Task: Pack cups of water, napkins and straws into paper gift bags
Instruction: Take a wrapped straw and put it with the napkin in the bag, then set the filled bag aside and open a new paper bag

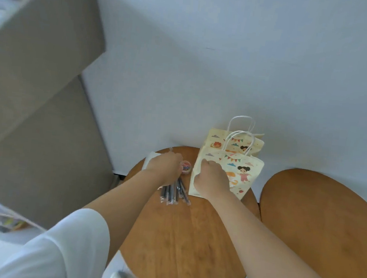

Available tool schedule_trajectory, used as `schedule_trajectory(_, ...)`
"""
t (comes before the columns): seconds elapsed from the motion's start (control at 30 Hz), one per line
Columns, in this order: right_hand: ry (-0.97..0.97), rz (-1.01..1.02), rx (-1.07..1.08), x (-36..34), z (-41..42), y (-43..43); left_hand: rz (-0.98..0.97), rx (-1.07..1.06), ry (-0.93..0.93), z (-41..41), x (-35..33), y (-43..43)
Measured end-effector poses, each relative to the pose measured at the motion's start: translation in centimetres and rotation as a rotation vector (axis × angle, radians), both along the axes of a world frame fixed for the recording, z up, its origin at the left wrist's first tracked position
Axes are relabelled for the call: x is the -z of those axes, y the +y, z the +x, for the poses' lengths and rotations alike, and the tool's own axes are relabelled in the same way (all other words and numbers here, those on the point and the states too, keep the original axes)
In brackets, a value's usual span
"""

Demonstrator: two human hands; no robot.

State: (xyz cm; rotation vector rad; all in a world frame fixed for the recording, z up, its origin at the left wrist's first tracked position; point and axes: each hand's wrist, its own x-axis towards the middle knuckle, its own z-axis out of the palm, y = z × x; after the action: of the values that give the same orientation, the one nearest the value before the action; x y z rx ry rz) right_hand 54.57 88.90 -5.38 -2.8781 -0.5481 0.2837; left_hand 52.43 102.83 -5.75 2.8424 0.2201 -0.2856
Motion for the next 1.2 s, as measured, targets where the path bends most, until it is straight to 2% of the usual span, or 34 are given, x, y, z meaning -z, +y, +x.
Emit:
schedule_trajectory(0.27, -0.026, 0.111, -0.293, -2.2, -12.1, 10.1, -0.028, -0.170, 0.017, -13.1, -2.4, 8.0)
schedule_trajectory(0.5, 0.022, 0.119, -0.398, -2.2, -25.8, 20.5, -0.039, -0.299, -0.001, -29.1, -2.9, 19.1)
schedule_trajectory(0.73, -0.019, 0.146, -0.521, -6.6, -35.8, 32.2, -0.030, -0.467, -0.065, -43.2, -6.3, 31.6)
schedule_trajectory(1.0, -0.034, 0.255, -0.630, -10.3, -40.3, 43.9, -0.042, -0.642, -0.256, -48.7, -10.6, 41.9)
schedule_trajectory(1.2, -0.107, 0.413, -0.660, -11.3, -39.3, 52.8, -0.004, -0.638, -0.332, -48.0, -12.0, 49.6)
